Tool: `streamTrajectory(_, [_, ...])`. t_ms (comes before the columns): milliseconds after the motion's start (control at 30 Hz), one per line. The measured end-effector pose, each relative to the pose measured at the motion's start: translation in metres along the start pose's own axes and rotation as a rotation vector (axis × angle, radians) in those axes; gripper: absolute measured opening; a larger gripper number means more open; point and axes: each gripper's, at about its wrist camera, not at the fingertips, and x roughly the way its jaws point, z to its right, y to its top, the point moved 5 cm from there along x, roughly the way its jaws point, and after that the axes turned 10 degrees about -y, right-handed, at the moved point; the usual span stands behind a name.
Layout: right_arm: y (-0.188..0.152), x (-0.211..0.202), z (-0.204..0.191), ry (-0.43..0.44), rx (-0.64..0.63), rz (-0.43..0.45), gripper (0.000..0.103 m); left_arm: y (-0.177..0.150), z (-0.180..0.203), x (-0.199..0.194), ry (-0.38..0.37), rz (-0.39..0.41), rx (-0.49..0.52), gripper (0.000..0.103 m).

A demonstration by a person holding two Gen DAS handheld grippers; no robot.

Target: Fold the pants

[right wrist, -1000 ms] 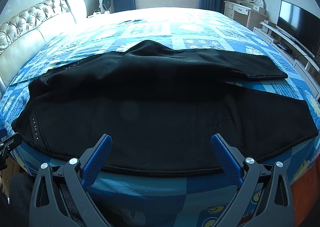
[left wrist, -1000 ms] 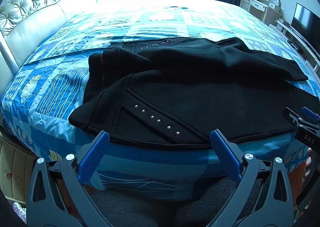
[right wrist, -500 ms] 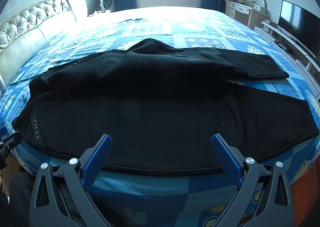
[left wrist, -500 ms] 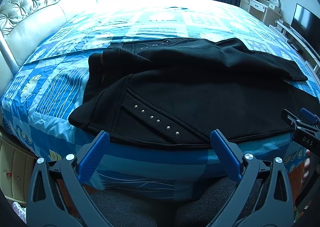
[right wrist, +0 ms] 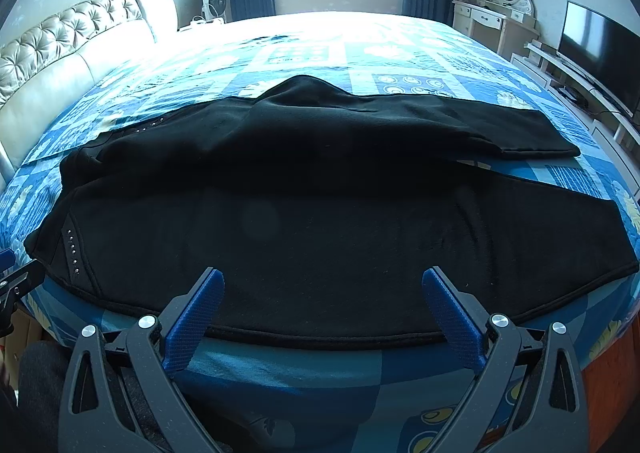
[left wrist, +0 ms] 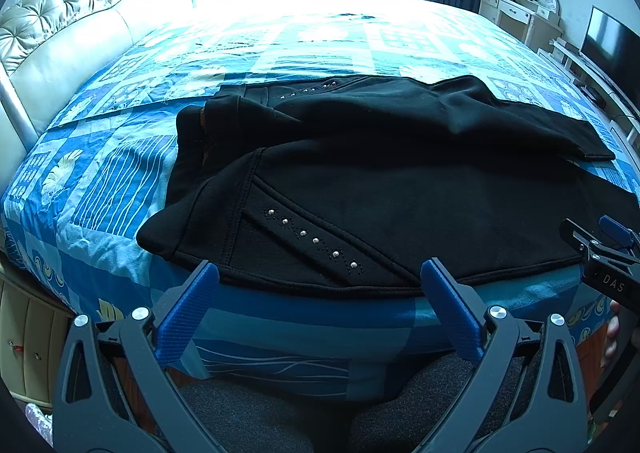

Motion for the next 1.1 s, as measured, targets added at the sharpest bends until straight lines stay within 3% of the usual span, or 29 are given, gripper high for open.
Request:
streamTrajectory(867, [-0.0012, -0.0001, -0.0039, 0.008, -0.003, -0.002, 0.099, -0.0007, 0.0041, -0.0009, -0.007, 0.0, 0.006, 0.101])
streamTrajectory(1100, [0.0058, -0.0023, -0.0041, 0.082, -0.014, -0.009, 0.099, 0.0059, 0.0022, -0.0063, -0.065, -0.001, 0.007, 0.101])
